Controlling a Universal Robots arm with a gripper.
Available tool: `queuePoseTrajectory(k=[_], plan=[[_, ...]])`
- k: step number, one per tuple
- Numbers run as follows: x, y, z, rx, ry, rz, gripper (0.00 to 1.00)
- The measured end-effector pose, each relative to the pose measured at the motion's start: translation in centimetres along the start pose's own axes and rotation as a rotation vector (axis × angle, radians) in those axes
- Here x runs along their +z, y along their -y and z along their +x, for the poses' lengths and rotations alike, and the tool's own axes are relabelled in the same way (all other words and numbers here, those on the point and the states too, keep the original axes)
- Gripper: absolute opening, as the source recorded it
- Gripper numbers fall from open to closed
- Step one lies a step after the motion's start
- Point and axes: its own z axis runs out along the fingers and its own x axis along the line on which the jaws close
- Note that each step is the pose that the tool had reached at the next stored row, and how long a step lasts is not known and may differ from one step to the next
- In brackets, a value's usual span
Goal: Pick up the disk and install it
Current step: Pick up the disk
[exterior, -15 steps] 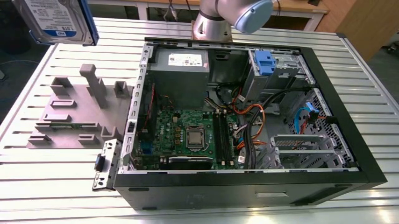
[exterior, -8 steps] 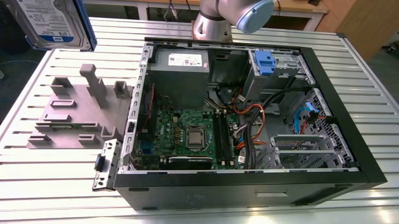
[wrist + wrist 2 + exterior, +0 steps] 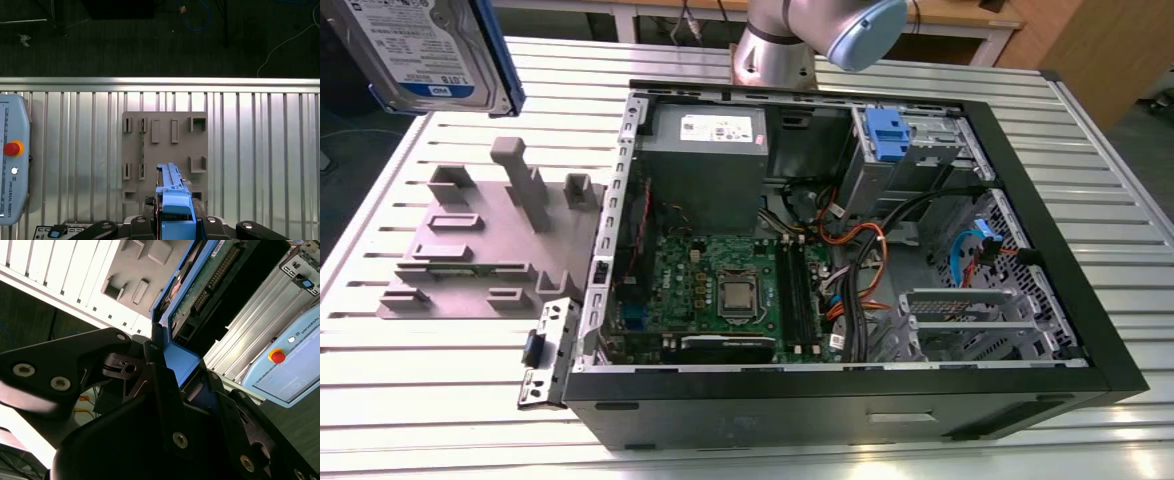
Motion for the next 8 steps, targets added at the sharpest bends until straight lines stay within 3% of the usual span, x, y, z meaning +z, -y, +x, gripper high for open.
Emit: queuePoseTrajectory(k=[8], plan=[[0.00, 0.00, 0.11, 0.000, 0.0000, 0.0000, 0.37]])
